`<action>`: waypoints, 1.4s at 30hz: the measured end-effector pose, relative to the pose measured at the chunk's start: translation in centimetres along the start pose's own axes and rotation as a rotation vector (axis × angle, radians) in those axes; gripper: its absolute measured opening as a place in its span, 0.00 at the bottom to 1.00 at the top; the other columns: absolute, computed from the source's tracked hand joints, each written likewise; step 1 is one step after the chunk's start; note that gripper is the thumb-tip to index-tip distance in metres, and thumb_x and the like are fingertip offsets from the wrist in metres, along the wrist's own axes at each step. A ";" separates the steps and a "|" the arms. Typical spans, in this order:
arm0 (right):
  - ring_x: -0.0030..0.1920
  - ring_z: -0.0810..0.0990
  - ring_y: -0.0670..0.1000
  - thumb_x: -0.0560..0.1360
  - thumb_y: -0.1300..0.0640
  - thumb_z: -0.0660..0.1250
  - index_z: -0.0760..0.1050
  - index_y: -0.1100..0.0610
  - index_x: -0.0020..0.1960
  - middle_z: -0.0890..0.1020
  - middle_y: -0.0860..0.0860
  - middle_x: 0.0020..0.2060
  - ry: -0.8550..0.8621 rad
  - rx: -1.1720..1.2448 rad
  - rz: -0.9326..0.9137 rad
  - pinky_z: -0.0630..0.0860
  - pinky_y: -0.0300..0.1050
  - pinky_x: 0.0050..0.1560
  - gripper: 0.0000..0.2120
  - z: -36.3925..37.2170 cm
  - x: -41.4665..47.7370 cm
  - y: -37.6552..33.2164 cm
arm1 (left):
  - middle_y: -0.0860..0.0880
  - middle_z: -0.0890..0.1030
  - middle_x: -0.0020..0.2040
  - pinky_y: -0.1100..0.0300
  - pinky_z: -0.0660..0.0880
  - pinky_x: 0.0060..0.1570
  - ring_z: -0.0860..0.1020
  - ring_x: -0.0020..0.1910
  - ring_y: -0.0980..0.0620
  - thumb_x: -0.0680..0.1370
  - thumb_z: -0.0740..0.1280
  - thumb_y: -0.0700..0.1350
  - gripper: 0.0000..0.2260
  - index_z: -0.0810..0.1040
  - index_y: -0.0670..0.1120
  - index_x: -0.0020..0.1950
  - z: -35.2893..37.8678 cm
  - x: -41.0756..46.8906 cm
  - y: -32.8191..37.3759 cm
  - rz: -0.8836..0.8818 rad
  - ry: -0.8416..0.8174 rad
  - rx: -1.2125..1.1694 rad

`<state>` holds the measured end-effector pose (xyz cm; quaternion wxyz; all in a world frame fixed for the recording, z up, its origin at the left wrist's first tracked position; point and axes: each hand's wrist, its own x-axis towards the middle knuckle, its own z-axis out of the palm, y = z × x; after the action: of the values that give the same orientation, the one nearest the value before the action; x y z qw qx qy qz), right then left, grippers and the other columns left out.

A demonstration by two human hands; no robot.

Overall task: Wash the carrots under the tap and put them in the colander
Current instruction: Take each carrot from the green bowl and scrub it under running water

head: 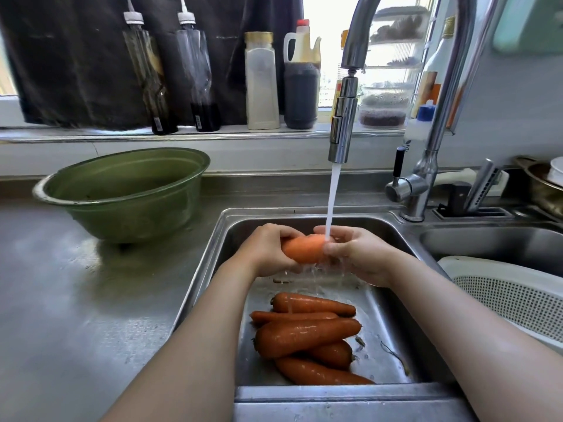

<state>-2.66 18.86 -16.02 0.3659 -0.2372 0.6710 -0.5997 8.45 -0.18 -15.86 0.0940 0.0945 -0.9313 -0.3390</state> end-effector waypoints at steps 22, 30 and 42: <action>0.48 0.87 0.59 0.77 0.43 0.73 0.80 0.51 0.61 0.83 0.57 0.55 0.260 -0.172 -0.019 0.86 0.54 0.48 0.16 2.5 0.3 0.6 | 0.56 0.84 0.59 0.50 0.80 0.63 0.82 0.56 0.53 0.67 0.83 0.46 0.31 0.81 0.56 0.69 0.2 0.0 -0.7 -0.085 -0.156 -0.158; 0.62 0.80 0.65 0.81 0.54 0.70 0.80 0.54 0.63 0.75 0.61 0.65 0.069 0.023 0.070 0.84 0.62 0.56 0.11 1.4 0.7 0.6 | 0.54 0.82 0.62 0.53 0.77 0.64 0.80 0.60 0.52 0.68 0.83 0.45 0.32 0.79 0.55 0.71 0.3 0.0 -1.1 -0.098 -0.167 -0.151; 0.52 0.85 0.59 0.76 0.44 0.75 0.80 0.53 0.64 0.82 0.57 0.58 0.309 -0.112 -0.053 0.85 0.52 0.46 0.21 2.0 0.7 0.1 | 0.55 0.83 0.60 0.50 0.78 0.64 0.80 0.60 0.52 0.68 0.83 0.46 0.30 0.80 0.57 0.69 0.6 0.1 -0.3 -0.047 -0.102 -0.195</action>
<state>-1.53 17.11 -16.25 0.2285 -0.1797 0.7452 -0.6001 8.24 -0.10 -16.49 0.0474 0.0893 -0.8949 -0.4346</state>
